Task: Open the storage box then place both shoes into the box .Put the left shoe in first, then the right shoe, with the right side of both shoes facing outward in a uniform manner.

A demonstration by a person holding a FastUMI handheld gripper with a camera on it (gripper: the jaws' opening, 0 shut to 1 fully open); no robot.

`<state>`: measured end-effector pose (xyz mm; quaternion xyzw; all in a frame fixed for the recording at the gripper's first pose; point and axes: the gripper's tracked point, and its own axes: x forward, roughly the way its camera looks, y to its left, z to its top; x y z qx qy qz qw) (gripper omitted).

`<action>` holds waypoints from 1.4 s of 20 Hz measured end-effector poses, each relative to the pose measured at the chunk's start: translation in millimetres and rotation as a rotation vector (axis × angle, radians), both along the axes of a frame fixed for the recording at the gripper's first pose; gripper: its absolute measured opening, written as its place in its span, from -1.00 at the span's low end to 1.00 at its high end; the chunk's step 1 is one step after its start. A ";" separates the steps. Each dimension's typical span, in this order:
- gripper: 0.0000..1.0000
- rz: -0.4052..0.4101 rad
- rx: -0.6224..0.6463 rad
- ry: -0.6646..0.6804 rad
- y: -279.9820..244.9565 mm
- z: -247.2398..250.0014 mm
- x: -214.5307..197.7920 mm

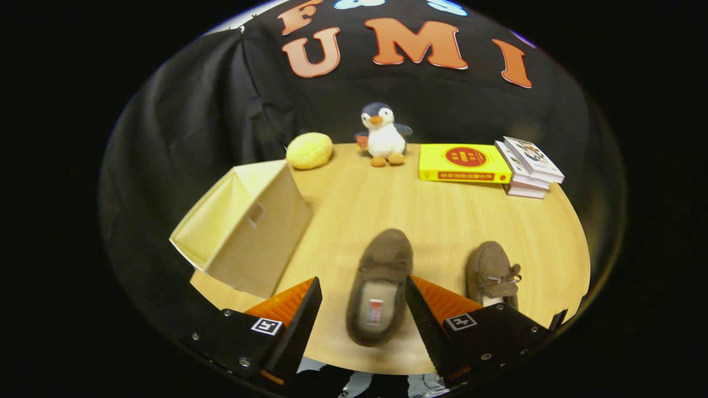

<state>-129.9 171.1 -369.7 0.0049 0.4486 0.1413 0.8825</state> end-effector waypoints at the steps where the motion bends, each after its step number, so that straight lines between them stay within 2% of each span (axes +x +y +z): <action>1: 0.81 -0.004 -0.018 0.019 -7.5 -11.7 -3.5; 6: 0.68 -0.029 -0.073 0.040 -28.6 -65.7 13.7; 10: 0.44 -0.061 -0.093 0.005 -28.7 -92.0 44.8; 14: -0.07 -0.063 -0.098 0.022 -20.2 -116.1 56.8; 15: -0.35 -0.076 -0.085 0.022 -16.2 -115.5 57.8; 16: -0.45 -0.098 -0.076 0.026 -14.5 -114.4 57.6; 17: -0.71 -0.116 -0.073 0.034 -13.5 -112.2 56.1; 19: -0.89 -0.127 -0.053 0.059 -8.0 -104.9 54.1; 24: -0.93 -0.147 0.022 0.115 15.9 -49.6 45.4; 28: -0.92 -0.097 0.045 0.078 53.9 20.8 54.0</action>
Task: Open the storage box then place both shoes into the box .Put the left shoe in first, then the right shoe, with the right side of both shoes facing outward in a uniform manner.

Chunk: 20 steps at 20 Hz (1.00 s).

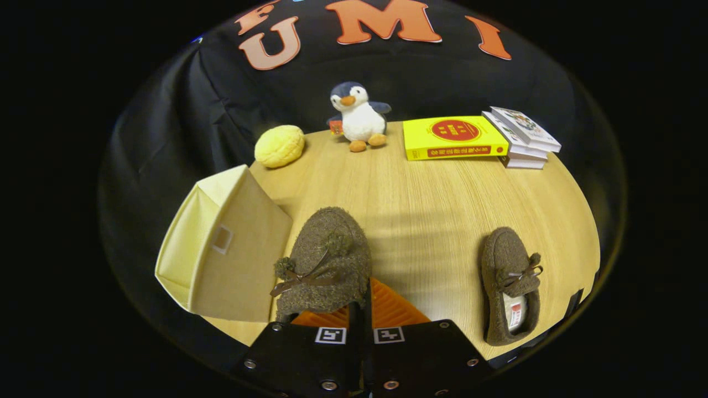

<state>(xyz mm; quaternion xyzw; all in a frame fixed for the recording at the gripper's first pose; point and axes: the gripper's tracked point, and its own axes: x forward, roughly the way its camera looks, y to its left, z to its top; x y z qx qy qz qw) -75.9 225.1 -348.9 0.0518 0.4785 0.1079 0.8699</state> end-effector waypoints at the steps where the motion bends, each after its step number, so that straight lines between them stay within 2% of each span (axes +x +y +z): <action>1: -0.92 0.017 0.002 -0.017 13.3 15.8 3.1; 5: -0.92 0.060 0.060 -0.045 81.2 70.0 16.7; 9: -0.93 0.087 0.089 -0.032 155.5 88.4 30.7; 13: -0.92 0.084 0.076 0.035 216.9 65.2 32.0; 20: -0.92 0.032 -0.004 0.154 264.7 -2.1 38.5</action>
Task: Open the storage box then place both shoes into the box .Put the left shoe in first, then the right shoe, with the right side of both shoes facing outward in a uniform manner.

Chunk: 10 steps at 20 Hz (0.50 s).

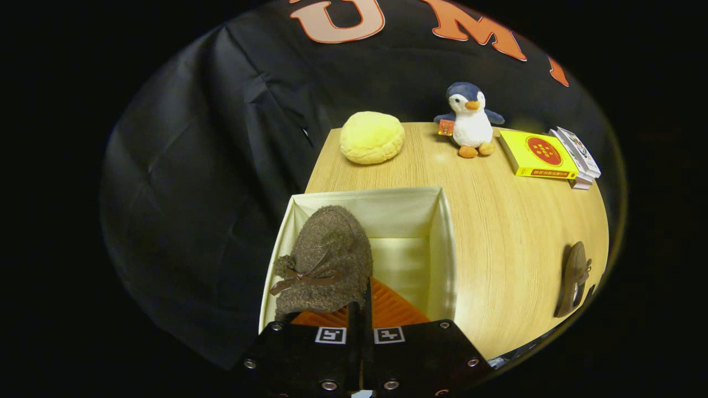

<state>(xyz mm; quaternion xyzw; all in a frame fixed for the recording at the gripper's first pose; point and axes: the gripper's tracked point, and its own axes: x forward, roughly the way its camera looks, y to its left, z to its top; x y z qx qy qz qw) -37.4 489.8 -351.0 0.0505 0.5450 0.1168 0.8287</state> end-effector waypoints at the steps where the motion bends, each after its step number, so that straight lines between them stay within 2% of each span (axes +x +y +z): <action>1: -0.92 0.001 -0.015 0.026 4.1 -9.4 -2.8; 6: -0.85 -0.002 -0.022 0.128 28.9 -41.9 -20.9; 7: -0.74 0.013 -0.025 0.149 30.7 -45.2 -27.2; 10: -0.60 0.084 -0.064 0.205 25.0 -58.6 -47.8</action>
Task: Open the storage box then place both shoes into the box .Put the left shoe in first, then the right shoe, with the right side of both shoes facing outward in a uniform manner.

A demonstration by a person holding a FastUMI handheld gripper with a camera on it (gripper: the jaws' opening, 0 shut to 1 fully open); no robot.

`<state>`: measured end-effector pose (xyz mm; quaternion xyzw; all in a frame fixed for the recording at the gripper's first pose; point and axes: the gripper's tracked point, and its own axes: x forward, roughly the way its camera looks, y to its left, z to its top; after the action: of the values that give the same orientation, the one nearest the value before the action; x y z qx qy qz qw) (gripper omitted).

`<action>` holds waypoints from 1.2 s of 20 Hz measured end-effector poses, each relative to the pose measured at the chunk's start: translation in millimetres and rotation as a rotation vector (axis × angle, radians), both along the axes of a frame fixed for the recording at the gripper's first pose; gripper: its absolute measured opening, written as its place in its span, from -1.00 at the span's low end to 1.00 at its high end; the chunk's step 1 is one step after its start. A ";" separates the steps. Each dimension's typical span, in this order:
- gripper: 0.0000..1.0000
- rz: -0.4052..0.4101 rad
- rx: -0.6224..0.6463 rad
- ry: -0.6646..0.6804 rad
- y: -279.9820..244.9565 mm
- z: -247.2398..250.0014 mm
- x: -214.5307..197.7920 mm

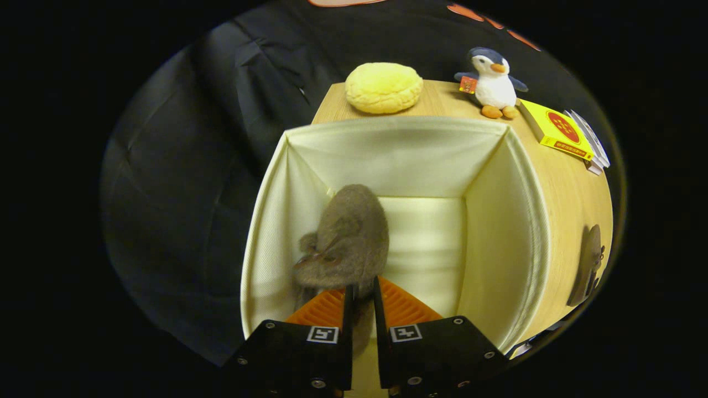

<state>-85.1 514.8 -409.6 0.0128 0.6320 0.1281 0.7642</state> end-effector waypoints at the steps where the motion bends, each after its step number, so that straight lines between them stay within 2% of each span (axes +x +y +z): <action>1: -0.57 0.007 0.043 0.012 4.6 -1.0 -4.1; 6: -0.24 0.052 0.179 -0.036 0.5 41.2 -5.4; 7: -0.10 0.057 0.194 -0.051 -6.1 50.1 -5.1; 15: 0.62 0.130 0.327 -0.245 -77.3 144.2 -2.9; 17: 0.73 0.122 0.319 -0.320 -111.8 157.4 4.2; 20: 0.79 0.102 0.242 -0.434 -178.1 156.3 13.8; 24: 0.81 0.046 0.181 -0.494 -256.5 148.6 5.8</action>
<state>-79.3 258.3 -260.9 0.0351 0.4124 0.2007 0.8879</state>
